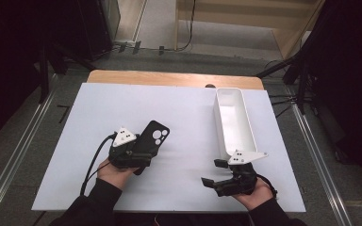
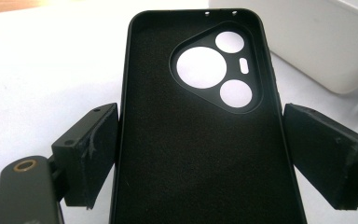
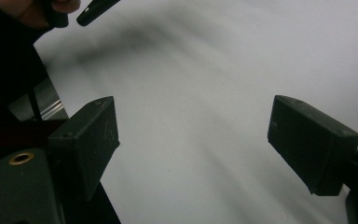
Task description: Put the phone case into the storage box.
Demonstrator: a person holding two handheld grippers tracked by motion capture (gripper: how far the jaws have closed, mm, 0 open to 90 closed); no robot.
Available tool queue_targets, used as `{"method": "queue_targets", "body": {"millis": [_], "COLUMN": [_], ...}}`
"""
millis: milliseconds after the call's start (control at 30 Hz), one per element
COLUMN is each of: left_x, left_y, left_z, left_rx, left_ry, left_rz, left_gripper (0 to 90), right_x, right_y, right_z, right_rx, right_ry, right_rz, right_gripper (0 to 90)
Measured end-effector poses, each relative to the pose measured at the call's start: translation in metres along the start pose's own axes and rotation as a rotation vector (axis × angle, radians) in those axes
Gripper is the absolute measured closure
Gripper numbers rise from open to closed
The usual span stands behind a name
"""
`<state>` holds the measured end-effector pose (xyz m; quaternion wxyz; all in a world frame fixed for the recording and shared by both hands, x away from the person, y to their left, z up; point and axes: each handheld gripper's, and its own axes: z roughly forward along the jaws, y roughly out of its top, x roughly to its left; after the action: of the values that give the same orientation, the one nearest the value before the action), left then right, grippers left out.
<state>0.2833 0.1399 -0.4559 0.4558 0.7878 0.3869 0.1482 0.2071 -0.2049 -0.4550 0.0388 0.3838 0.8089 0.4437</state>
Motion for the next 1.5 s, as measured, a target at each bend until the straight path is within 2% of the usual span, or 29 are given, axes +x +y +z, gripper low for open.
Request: {"method": "queue_targets", "body": {"millis": [133, 233, 367, 500, 633, 767, 1000, 1133, 1267, 1433, 1500], "left_x": [-0.007, -0.012, -0.016, -0.019, -0.022, -0.025, -0.027, -0.027, -0.028, -0.032, -0.032], "left_y": [-0.004, -0.006, -0.008, -0.008, -0.01, -0.011, -0.013, -0.012, -0.014, -0.015, -0.014], "left_z": [0.0, 0.001, 0.004, 0.005, 0.008, 0.01, 0.011, 0.012, 0.014, 0.015, 0.016], "left_rx": [-0.038, -0.052, -0.054, -0.061, -0.06, -0.078, -0.101, -0.118, -0.123, -0.134, -0.144], "left_ry": [0.004, 0.002, 0.021, 0.015, 0.005, -0.007, -0.015, -0.02, -0.04, -0.043, -0.057], "left_rz": [0.011, -0.005, 0.029, 0.032, 0.009, 0.012, -0.028, -0.034, -0.067, -0.067, -0.062], "left_gripper": [13.2, 13.3, 13.3, 13.3, 13.2, 13.2, 13.2, 13.2, 13.2, 13.2, 13.2], "right_x": [0.002, 0.002, 0.003, 0.002, 0.002, 0.002, 0.0, -0.002, -0.002, -0.003, -0.004], "right_y": [0.008, 0.011, 0.016, 0.022, 0.029, 0.036, 0.047, 0.056, 0.061, 0.068, 0.07], "right_z": [0.004, 0.006, 0.008, 0.011, 0.014, 0.017, 0.022, 0.026, 0.029, 0.034, 0.035], "right_rx": [-0.003, -0.009, -0.005, -0.006, -0.003, -0.005, -0.008, -0.017, -0.016, -0.016, -0.018], "right_ry": [-0.018, -0.017, -0.025, -0.031, -0.036, -0.046, -0.051, -0.047, -0.046, -0.043, -0.045], "right_rz": [0.016, 0.02, 0.036, 0.038, 0.041, 0.041, 0.049, 0.052, 0.055, 0.066, 0.073], "right_gripper": [14.8, 14.8, 14.8, 14.8, 14.8, 14.8, 14.8, 14.8, 15.1, 15.1, 15.1]}}
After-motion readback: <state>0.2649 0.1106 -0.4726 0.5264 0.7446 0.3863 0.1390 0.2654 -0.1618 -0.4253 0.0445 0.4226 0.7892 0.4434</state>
